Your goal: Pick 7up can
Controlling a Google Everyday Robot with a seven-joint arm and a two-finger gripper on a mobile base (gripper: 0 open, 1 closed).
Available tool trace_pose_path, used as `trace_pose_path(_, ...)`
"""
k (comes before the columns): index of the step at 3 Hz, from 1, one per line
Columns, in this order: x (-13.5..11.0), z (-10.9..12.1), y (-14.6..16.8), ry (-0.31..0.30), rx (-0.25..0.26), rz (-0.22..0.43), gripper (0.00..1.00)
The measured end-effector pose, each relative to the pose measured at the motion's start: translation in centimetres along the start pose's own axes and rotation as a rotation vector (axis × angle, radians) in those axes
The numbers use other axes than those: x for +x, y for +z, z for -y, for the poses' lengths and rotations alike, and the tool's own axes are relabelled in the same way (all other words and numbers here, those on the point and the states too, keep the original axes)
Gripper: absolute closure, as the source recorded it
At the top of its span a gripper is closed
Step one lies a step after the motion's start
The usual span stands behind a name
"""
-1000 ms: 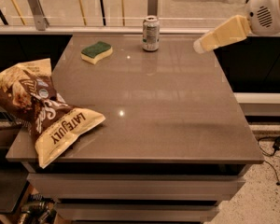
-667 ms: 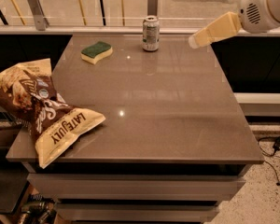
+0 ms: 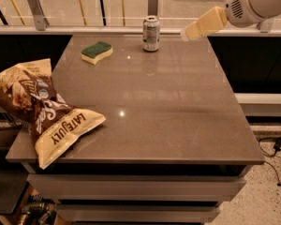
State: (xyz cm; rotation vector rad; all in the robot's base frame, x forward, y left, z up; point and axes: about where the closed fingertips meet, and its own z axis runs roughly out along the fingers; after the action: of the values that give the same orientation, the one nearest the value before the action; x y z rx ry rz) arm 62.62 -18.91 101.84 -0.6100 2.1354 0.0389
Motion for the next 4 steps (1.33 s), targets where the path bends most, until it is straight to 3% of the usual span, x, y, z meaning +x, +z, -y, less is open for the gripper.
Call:
trace_pose_path(3, -1.4, 1.3, 4.3, 0.02, 0.013, 0.174, 0.0)
trace_pose_path(4, -1.4, 1.3, 4.3, 0.02, 0.013, 0.174, 0.0)
